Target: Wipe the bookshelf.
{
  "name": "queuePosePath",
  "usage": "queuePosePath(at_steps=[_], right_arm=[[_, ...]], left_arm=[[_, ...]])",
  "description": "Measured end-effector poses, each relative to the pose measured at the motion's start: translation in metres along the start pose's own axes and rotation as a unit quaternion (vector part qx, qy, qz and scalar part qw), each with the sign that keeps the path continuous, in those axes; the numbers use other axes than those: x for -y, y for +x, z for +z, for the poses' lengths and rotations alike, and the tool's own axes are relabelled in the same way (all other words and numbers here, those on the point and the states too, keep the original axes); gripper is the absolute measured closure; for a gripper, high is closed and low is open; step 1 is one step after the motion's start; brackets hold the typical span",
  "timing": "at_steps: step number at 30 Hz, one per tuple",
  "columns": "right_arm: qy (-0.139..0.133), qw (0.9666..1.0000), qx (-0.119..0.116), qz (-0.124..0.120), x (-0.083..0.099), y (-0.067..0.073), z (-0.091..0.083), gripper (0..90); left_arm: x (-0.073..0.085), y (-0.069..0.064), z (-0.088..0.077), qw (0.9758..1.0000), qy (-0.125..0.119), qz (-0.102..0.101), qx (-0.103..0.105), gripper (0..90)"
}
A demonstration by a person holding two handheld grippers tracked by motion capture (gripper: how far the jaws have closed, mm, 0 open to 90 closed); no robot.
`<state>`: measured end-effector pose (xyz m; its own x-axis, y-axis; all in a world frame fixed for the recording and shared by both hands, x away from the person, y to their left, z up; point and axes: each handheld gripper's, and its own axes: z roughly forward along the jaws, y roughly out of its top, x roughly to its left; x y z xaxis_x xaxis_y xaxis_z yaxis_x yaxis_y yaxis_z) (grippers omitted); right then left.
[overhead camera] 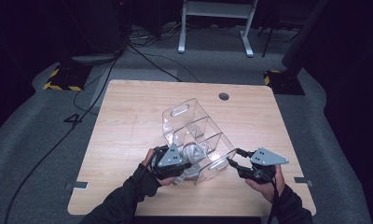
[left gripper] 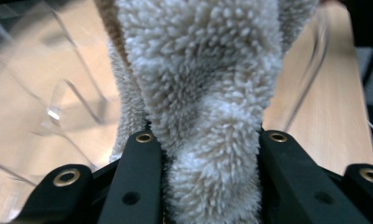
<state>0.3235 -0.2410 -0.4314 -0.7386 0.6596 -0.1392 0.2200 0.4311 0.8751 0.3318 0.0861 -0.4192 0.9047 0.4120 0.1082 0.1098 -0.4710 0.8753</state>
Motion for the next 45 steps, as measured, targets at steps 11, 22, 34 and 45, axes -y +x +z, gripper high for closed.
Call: queuePosePath(at_steps=[11,22,34,45], right_arm=[[-0.003,1.0000,-0.006,0.003,0.000,0.001,0.001,50.7],[-0.005,1.0000,-0.008,0.002,0.002,0.001,0.000,50.6],[-0.010,0.9999,-0.005,-0.003,-0.002,0.002,0.000,51.0],[-0.001,1.0000,-0.004,-0.004,0.001,0.003,0.002,51.4]], left_arm=[[0.006,-0.004,0.040,0.9981,0.053,0.029,-0.013,71.5],[0.038,-0.003,0.045,0.9948,0.100,-0.013,0.014,71.4],[-0.013,-0.009,0.021,0.9991,-0.026,0.017,0.027,71.7],[0.020,-0.010,0.043,0.9979,0.045,0.000,0.047,71.7]])
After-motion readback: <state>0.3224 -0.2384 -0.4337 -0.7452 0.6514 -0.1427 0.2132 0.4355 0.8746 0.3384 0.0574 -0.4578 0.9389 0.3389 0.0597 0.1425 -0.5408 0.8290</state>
